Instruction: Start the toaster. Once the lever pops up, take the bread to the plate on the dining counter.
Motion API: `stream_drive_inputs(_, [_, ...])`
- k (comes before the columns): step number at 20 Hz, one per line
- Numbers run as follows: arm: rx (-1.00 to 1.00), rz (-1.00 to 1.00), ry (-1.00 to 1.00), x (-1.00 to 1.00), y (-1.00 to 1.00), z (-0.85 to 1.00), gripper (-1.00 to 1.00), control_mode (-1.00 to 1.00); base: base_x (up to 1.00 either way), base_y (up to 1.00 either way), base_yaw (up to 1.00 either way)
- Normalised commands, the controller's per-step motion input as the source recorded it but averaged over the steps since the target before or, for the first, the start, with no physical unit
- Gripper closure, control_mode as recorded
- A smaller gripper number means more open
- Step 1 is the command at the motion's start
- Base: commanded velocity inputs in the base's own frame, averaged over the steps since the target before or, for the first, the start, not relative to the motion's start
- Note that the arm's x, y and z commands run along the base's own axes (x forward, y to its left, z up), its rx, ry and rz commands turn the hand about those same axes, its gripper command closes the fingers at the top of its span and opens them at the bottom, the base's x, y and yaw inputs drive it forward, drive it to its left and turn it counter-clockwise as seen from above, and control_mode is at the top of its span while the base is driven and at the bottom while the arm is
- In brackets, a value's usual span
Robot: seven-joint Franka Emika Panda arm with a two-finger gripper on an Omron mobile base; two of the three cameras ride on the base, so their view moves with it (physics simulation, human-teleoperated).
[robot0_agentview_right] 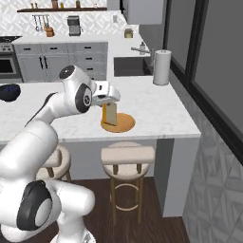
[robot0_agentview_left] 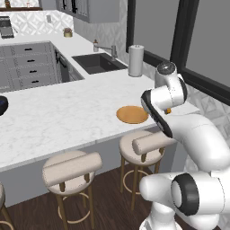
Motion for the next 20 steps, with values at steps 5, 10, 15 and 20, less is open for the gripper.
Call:
stream_drive_inputs(5, [-0.04,0.01,0.12,1.0,0.14,-0.41,1.0,-1.0,0.0,0.0,0.0])
stream_drive_inputs(10, [-0.08,0.04,0.08,1.0,0.25,-0.73,1.0,-1.0,0.0,0.0,0.0])
stream_drive_inputs(15, [-0.16,0.02,0.0,1.0,0.15,-0.82,1.0,-1.0,0.0,0.0,0.0])
stream_drive_inputs(20, [-0.12,0.07,0.0,0.97,0.11,-0.51,1.0,-1.0,0.0,0.0,0.0])
